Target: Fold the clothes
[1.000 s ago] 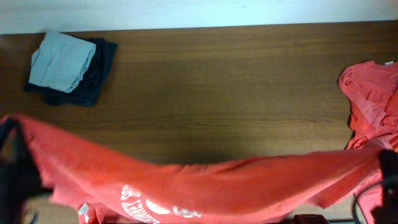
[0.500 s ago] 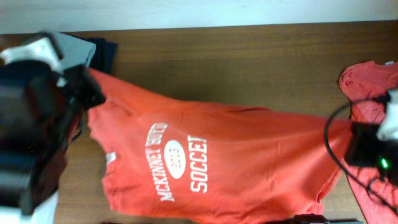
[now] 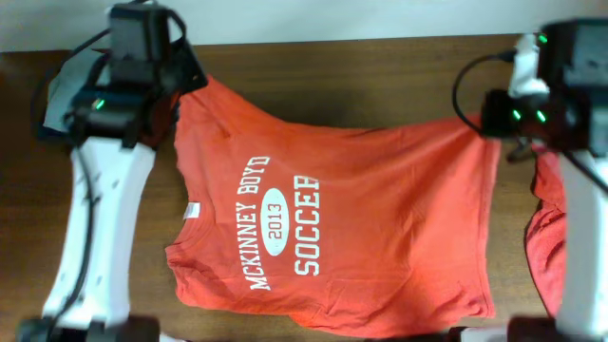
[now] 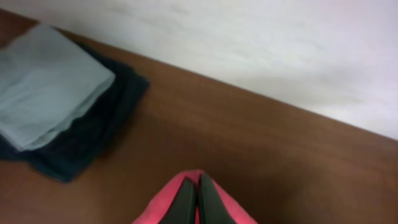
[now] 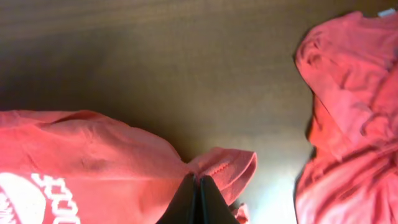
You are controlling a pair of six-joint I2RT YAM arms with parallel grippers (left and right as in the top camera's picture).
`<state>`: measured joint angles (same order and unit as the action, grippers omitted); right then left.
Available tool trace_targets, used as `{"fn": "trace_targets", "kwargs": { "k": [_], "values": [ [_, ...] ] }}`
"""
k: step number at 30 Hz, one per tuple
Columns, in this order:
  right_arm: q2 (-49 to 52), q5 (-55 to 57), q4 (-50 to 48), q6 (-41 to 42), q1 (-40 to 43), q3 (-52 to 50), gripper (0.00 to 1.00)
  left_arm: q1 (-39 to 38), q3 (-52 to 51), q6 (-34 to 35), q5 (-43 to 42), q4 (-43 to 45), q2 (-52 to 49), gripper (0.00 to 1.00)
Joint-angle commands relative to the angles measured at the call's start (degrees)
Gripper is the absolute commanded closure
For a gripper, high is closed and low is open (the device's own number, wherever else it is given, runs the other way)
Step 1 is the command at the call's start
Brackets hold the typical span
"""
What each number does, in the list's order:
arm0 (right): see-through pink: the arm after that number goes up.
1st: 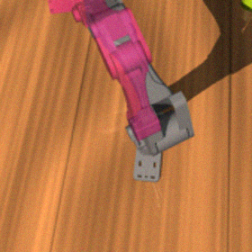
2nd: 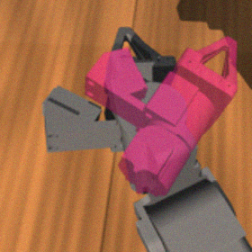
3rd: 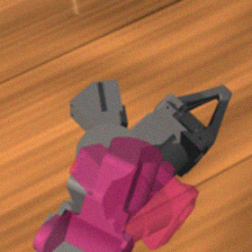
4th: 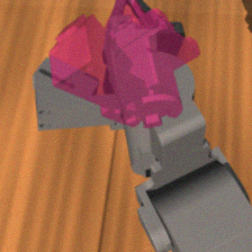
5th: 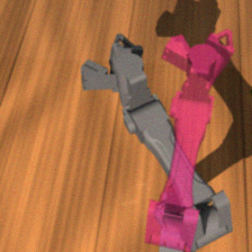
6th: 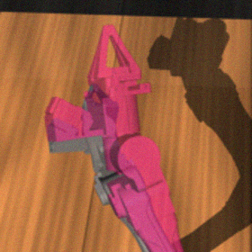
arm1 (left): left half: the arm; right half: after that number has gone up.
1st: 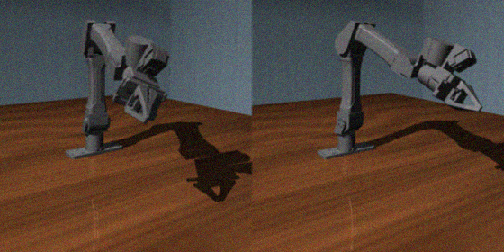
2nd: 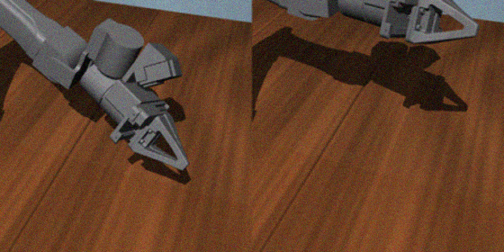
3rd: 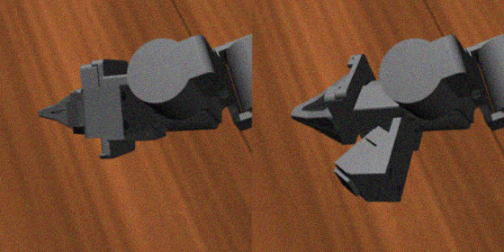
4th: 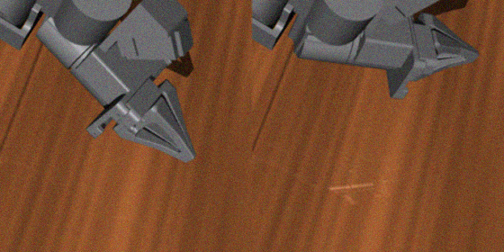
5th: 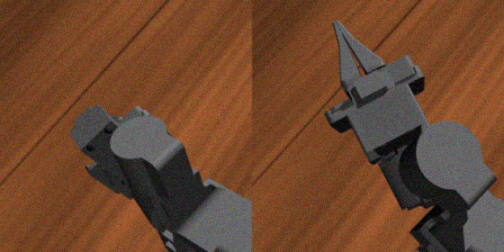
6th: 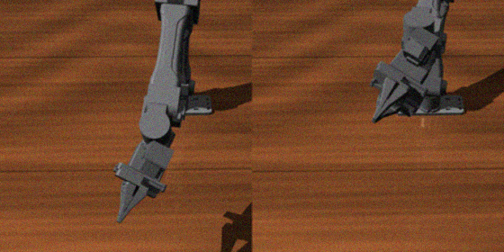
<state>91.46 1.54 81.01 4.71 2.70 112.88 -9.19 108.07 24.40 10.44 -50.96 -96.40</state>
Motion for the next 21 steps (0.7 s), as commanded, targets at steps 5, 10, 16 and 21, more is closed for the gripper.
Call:
{"fn": "trace_targets", "kwargs": {
  "k": [5, 10, 16, 21],
  "values": [
    [13.7, 1.1, -10.6, -1.1, 1.5, -0.2, 0.96, 0.4, -0.1, -0.9, -0.8, 10.8, -11.3, 1.0],
    [21.4, 1.1, -18.8, -1.5, 3.3, -0.2, 0.96, 0.4, -0.1, -0.9, -2.3, 17.5, -18.4, 1.0],
    [29.5, 1.0, -29.6, -5.0, 5.2, -0.2, 0.96, 0.4, -0.1, -3.8, -5.3, 29.9, -27.3, 1.0],
    [36.2, 1.1, -37.8, -5.8, 6.1, -0.2, 0.96, 0.4, -0.1, -3.9, -5.3, 39.6, -34.1, 1.0]
  ]
}}
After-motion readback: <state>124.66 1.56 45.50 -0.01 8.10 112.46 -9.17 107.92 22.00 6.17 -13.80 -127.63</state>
